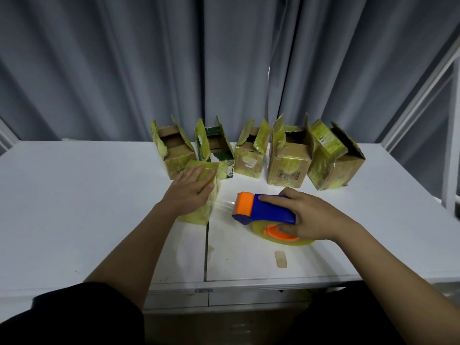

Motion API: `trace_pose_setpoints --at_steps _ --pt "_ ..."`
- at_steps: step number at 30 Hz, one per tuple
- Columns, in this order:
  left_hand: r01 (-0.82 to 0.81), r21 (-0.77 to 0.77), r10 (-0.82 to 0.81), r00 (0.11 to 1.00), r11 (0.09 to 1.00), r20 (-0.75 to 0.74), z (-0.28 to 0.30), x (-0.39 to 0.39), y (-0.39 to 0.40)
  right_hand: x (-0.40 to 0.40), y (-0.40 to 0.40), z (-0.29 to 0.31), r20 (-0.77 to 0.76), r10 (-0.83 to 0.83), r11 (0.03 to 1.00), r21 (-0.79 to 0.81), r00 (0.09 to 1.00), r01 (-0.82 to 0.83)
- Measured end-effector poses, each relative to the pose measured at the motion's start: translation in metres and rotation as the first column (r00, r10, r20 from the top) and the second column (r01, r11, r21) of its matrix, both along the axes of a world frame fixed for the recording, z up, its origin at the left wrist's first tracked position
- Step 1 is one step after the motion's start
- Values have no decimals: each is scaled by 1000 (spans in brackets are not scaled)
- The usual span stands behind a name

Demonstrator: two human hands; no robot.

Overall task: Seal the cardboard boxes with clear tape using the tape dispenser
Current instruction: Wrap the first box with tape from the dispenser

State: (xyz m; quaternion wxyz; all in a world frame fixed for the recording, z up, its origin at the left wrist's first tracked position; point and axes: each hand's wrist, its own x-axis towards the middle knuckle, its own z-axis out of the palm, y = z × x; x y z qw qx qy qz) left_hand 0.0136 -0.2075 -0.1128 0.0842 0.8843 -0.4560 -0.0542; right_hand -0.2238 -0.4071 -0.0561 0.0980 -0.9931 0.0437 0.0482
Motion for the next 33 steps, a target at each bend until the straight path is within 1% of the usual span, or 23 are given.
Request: trace_pose_setpoints --at_steps 2,6,11,15,19,23,25,29,33 --pt "0 11 0 1000 1000 13 -1 0 -1 -6 0 5 15 3 1000 1 1000 -4" --pt "12 52 -11 1000 999 -23 3 0 -1 -5 4 17 25 27 995 -94 999 -24" --pt "36 178 -27 998 983 -54 8 5 -3 0 7 21 -8 33 978 -205 999 -34" --pt "17 146 -13 999 989 -31 7 1 -5 11 17 24 -85 33 948 -314 996 -58" --pt "7 122 -6 1000 993 -4 7 -5 -4 24 35 31 -192 36 911 -398 981 -111" --pt "11 89 -13 1000 996 26 5 -6 -3 47 59 38 -270 27 814 -553 962 -178" --pt "11 76 -14 999 997 42 3 -7 -3 57 68 39 -307 -5 778 -600 952 -189" --pt "9 52 -14 995 999 100 1 -8 -4 77 86 32 -383 -73 755 -624 921 -200" --pt "-4 41 -1 993 999 116 2 -11 -3 92 98 26 -413 -82 771 -603 907 -205"
